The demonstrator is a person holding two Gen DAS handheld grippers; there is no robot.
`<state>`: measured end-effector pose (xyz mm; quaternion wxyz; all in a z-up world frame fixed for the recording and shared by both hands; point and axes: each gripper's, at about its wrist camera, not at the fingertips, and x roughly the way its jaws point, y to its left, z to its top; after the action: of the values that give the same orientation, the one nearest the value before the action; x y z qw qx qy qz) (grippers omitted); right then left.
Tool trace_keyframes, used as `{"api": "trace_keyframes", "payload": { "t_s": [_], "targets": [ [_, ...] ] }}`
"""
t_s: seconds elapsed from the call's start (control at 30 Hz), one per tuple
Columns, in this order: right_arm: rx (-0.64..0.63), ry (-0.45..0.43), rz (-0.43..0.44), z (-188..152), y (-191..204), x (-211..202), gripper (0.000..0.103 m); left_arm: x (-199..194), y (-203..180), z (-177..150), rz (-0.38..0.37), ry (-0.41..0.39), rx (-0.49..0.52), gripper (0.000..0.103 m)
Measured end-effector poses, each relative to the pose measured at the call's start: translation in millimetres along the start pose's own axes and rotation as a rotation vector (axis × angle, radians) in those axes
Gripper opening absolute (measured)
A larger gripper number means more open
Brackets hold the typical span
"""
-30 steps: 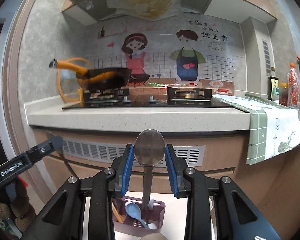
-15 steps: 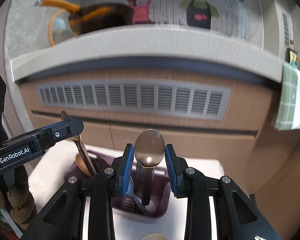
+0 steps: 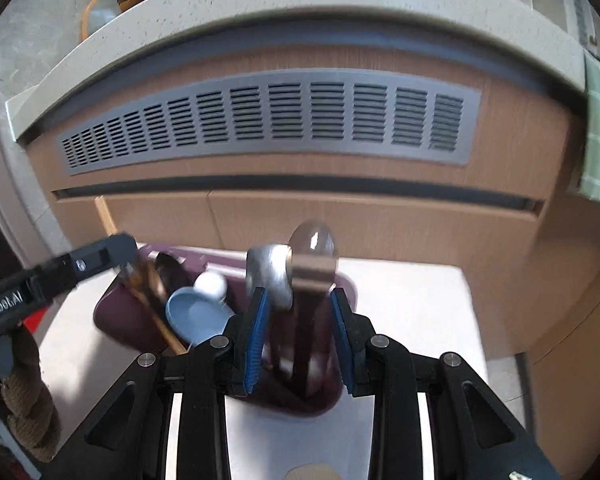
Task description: Organize utensils
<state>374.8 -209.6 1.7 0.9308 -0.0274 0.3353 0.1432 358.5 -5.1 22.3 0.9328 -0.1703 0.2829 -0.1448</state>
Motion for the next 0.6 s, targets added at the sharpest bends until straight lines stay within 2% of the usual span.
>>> {"api": "trace_keyframes", "payload": {
  "t_s": [0.1,0.23,0.4,0.6],
  "targets": [
    [-0.005,-0.036,-0.058,-6.0,1.3,-8.6,0.036,-20.0,-3.1,-1.5,0.034,-0.065,0.005,0.052],
    [0.029,-0.082,-0.022,-20.8,1.8,-33.9,0.037,-51.4,-9.9,-13.0,0.106,-0.109,0.034,0.06],
    [0.057,-0.131,0.052,-49.8,7.9,-67.3,0.04,-90.1,-28.5,-56.2,0.264,-0.125,0.159,0.065],
    [0.021,-0.179,0.082,-101.3,32.7,-123.1,0.041,-149.7,-34.4,-115.6,0.341,-0.096,0.191,0.066]
  ]
}}
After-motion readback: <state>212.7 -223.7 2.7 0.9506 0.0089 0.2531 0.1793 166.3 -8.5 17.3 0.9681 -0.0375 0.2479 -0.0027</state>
